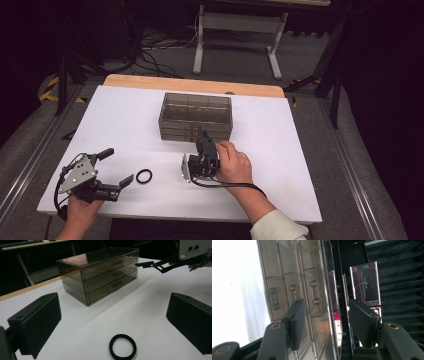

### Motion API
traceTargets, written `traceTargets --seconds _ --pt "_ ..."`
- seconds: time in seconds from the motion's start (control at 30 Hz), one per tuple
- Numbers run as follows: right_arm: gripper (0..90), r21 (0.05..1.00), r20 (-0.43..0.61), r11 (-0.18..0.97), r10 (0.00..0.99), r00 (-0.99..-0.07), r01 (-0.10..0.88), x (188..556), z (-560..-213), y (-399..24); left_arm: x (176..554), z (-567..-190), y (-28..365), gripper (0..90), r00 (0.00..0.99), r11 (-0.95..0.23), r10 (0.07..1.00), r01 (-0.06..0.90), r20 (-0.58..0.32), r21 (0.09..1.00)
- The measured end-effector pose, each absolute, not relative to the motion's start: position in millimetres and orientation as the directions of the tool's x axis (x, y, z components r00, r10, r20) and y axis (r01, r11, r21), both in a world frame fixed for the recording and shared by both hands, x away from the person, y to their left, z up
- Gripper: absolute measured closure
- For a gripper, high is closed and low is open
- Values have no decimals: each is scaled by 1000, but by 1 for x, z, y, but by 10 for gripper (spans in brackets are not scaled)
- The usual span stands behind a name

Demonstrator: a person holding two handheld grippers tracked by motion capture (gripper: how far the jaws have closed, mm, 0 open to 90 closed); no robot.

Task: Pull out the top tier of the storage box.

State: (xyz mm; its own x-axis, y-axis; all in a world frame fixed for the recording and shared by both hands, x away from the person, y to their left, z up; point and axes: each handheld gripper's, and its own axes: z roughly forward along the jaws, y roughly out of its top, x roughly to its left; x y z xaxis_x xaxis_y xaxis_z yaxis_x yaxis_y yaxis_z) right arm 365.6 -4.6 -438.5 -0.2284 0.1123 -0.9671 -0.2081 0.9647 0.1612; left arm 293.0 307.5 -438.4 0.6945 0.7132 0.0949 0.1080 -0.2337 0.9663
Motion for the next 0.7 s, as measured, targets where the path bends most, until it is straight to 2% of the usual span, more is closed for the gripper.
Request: traceTargets --seconds 0.7 --pt "552 42 -990 986 19 -143 -163 374 -459 3 293 -439 307 6 697 -237 711 110 95 965"
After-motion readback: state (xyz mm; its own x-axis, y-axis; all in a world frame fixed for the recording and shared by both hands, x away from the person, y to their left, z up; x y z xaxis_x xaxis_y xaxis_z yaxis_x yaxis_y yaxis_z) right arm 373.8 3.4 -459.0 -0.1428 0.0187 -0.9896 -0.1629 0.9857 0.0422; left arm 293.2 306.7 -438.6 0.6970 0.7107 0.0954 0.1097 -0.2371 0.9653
